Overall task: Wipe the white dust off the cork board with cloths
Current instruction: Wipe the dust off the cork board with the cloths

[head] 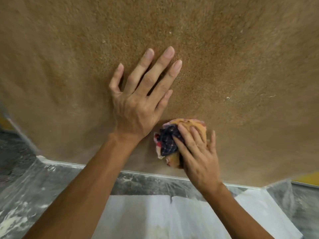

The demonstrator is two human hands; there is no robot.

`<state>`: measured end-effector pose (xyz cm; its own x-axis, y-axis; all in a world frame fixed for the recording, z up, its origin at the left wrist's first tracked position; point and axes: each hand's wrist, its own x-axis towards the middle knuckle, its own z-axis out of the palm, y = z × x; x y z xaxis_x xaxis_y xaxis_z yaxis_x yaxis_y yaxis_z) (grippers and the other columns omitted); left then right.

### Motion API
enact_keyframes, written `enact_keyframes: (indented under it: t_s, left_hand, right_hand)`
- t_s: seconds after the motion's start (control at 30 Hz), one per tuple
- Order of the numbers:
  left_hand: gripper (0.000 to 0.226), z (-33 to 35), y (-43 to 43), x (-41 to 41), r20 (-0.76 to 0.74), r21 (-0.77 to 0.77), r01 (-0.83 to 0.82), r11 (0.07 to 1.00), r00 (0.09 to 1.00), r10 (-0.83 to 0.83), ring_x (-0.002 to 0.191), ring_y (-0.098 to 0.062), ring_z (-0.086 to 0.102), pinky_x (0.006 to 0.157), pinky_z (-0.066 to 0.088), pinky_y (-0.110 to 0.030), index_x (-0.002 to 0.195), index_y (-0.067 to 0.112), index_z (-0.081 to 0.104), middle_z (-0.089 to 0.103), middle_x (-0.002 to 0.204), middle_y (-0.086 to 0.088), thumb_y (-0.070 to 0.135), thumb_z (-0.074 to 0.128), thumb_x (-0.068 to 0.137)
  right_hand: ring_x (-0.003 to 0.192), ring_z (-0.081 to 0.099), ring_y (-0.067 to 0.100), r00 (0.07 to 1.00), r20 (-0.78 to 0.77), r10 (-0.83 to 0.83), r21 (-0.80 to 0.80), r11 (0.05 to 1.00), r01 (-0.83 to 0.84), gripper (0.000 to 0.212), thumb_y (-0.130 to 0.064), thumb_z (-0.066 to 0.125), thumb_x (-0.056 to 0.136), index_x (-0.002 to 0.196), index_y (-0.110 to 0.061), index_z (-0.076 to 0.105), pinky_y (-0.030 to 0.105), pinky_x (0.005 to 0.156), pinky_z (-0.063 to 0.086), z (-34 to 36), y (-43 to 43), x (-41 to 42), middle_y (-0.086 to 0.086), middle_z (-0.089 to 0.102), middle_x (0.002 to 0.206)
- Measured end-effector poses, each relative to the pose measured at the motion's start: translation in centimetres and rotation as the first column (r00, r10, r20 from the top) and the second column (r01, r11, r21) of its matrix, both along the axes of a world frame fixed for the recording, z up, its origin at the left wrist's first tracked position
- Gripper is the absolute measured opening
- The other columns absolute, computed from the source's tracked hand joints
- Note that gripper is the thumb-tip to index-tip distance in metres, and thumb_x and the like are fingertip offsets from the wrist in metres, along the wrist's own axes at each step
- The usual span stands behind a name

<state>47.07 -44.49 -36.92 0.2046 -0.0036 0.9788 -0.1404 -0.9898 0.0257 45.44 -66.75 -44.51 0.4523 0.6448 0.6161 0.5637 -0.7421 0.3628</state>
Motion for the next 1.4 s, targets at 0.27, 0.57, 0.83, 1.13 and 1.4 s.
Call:
enact_keyframes:
  t_s: [0.27,0.57,0.83,1.13,1.4]
  left_hand:
    - [0.046,0.1,-0.7,0.0,0.002,-0.097,0.088,0.991,0.996,-0.089,0.150,-0.011,0.031,0.116,0.019,-0.050,0.152,0.031,0.048,0.040,0.159,0.012,0.024,0.049,0.106]
    - [0.046,0.6,0.8,-0.9,-0.013,0.014,0.023,1.000,1.000,-0.023,0.148,-0.012,0.037,0.113,0.025,-0.048,0.152,0.030,0.048,0.037,0.159,0.010,0.023,0.052,0.106]
    - [0.056,0.9,4.6,-3.3,-0.135,-0.003,-0.155,0.988,0.979,0.153,0.151,-0.018,0.031,0.114,0.031,-0.052,0.155,0.023,0.041,0.035,0.162,0.002,0.042,0.054,0.105]
    - [0.038,3.0,7.0,-5.5,-0.125,0.083,-0.019,0.996,0.992,0.029,0.143,-0.015,0.047,0.110,0.037,-0.051,0.143,0.022,0.059,0.049,0.154,0.002,0.023,0.049,0.107]
    - [0.042,2.7,7.8,-5.1,-0.162,0.069,0.112,0.991,0.982,-0.100,0.145,-0.015,0.043,0.112,0.033,-0.055,0.144,0.015,0.057,0.048,0.155,-0.001,0.017,0.048,0.103]
  right_hand:
    - [0.155,0.005,0.030,0.999,-0.028,-0.035,0.035,0.999,0.036,0.069,-0.038,0.058,0.098,0.157,-0.016,0.030,0.055,0.126,0.000,-0.3,5.6,-0.9,0.008,0.006,0.168]
    - [0.158,-0.005,0.020,0.988,0.034,0.149,-0.303,0.944,-0.132,0.067,-0.011,0.042,0.098,0.161,-0.017,0.020,0.048,0.128,-0.001,-1.9,2.6,0.2,0.000,0.003,0.169]
    - [0.158,-0.003,0.021,0.990,-0.024,0.136,0.075,0.988,-0.134,0.061,-0.022,0.038,0.098,0.159,-0.020,0.028,0.057,0.125,-0.006,-1.7,8.8,-0.5,-0.003,0.002,0.171]
    - [0.156,0.017,0.028,0.994,0.066,0.087,0.530,0.841,-0.109,0.052,-0.009,0.056,0.095,0.147,-0.012,0.053,0.063,0.123,0.006,3.1,10.5,-1.0,0.006,0.026,0.163]
    - [0.158,0.008,0.024,0.996,0.008,0.091,0.095,0.991,-0.092,0.061,-0.009,0.046,0.097,0.157,-0.015,0.035,0.058,0.125,0.002,-0.5,9.4,-1.3,0.003,0.009,0.171]
